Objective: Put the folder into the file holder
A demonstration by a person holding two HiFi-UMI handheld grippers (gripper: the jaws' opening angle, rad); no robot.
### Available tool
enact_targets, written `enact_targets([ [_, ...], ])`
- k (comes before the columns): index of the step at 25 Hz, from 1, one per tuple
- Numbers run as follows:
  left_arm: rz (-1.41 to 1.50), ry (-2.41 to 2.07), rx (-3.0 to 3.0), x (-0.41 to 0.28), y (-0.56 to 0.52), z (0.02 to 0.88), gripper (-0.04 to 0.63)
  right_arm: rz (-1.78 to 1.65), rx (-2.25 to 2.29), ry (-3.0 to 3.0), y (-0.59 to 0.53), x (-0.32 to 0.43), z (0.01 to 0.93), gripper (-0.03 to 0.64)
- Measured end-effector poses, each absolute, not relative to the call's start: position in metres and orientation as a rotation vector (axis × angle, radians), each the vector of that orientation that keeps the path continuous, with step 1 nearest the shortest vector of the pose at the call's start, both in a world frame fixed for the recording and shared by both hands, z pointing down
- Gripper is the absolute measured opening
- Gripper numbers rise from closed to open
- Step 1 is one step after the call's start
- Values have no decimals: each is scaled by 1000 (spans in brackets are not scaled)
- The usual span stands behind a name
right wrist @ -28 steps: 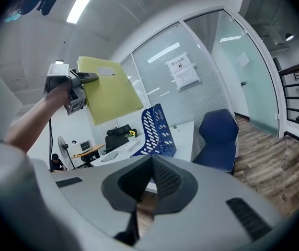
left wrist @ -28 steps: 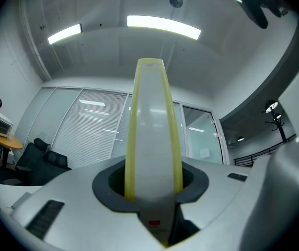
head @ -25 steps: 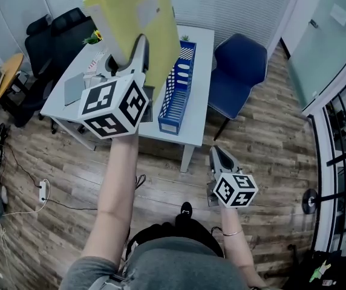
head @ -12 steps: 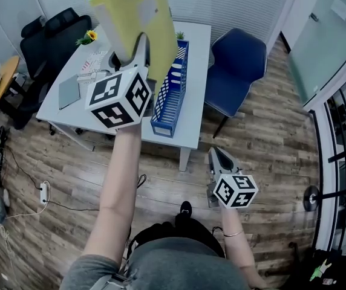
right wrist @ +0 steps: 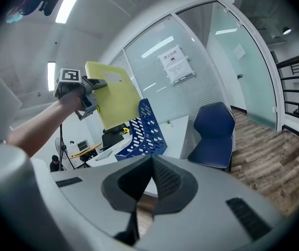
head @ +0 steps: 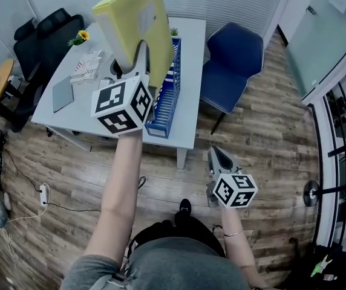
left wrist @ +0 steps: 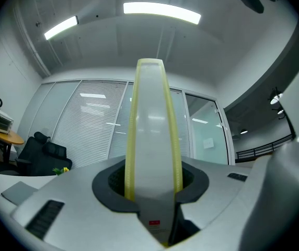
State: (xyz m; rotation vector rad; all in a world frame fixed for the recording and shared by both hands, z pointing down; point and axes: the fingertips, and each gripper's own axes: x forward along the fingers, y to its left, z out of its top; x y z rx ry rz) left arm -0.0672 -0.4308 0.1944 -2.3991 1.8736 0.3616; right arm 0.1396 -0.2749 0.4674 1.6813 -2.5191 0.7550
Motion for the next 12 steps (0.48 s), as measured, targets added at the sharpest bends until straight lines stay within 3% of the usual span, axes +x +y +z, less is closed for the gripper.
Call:
enact_targets([
  [12, 310, 1917, -2364, -56, -435, 243, 150, 817, 1702, -2512, -276, 148, 475, 5],
])
